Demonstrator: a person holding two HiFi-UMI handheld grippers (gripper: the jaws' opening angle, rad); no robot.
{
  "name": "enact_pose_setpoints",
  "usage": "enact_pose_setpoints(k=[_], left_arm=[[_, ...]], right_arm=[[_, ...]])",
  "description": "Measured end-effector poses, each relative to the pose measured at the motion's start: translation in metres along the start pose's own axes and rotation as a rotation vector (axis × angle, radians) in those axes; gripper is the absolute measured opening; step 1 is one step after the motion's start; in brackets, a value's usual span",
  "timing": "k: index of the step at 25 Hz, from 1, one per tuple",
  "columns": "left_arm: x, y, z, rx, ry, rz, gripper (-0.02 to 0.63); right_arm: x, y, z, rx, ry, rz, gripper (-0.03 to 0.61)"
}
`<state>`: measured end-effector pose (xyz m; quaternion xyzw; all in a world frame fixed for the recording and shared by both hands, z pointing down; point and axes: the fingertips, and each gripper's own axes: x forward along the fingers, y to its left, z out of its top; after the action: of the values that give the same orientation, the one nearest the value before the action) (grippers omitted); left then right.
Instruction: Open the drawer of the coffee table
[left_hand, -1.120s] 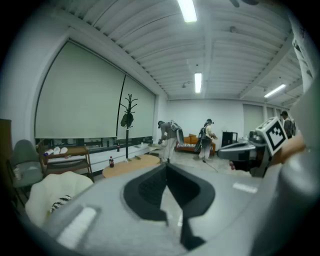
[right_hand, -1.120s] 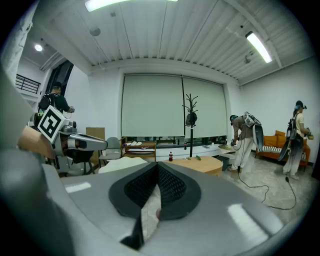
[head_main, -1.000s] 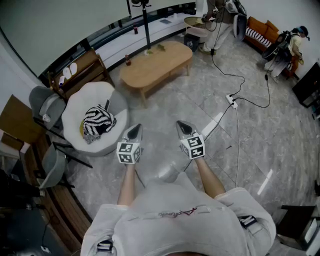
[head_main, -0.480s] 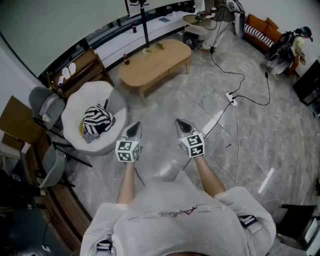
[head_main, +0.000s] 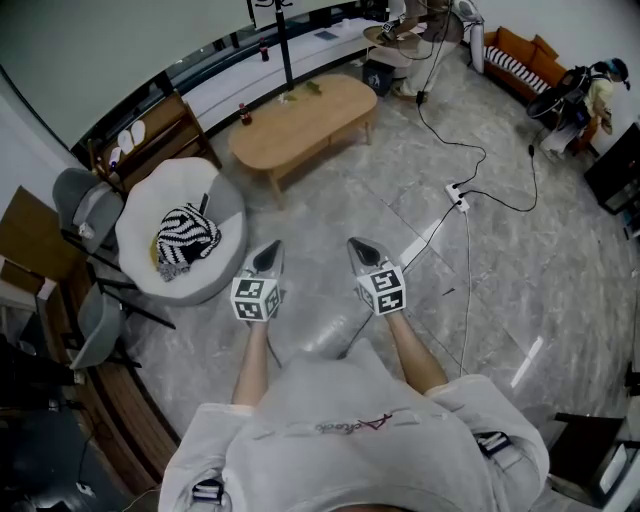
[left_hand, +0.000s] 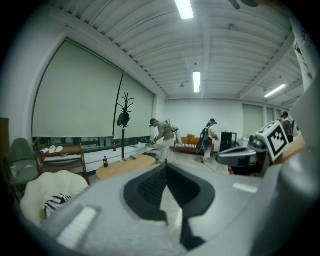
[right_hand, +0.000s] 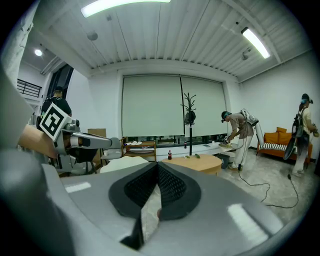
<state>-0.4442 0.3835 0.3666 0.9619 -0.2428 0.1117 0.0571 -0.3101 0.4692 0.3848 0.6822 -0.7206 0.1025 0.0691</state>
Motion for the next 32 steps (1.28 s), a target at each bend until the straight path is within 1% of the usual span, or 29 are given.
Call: enact_pose_setpoints(k=[7, 14, 19, 25, 32], left_arm=[[0.013, -0.027, -0.007, -0.011, -0.001, -0.008, 0.000], [0.020, -0.035, -0.016, -0.035, 0.007, -0.004, 0.000], [0.029, -0.045, -0.017, -0.026, 0.014, -0.014, 0.000], [0.040, -0.041, -0.016, -0.017, 0.025, -0.016, 0.000], [0.065, -0.023, -0.020, -0.027, 0.036, -0.017, 0.000]], right_arm=[[-0.009, -0.010, -0.012, -0.004, 0.014, 0.021, 0.005], [-0.014, -0.018, -0.021, -0.006, 0.028, 0.029, 0.005], [-0.019, -0.029, -0.027, 0.001, 0.034, 0.021, 0.005], [-0.009, -0.036, -0.024, 0.005, 0.026, 0.029, 0.005], [0.015, -0.050, -0.030, 0.007, 0.045, 0.037, 0.005]])
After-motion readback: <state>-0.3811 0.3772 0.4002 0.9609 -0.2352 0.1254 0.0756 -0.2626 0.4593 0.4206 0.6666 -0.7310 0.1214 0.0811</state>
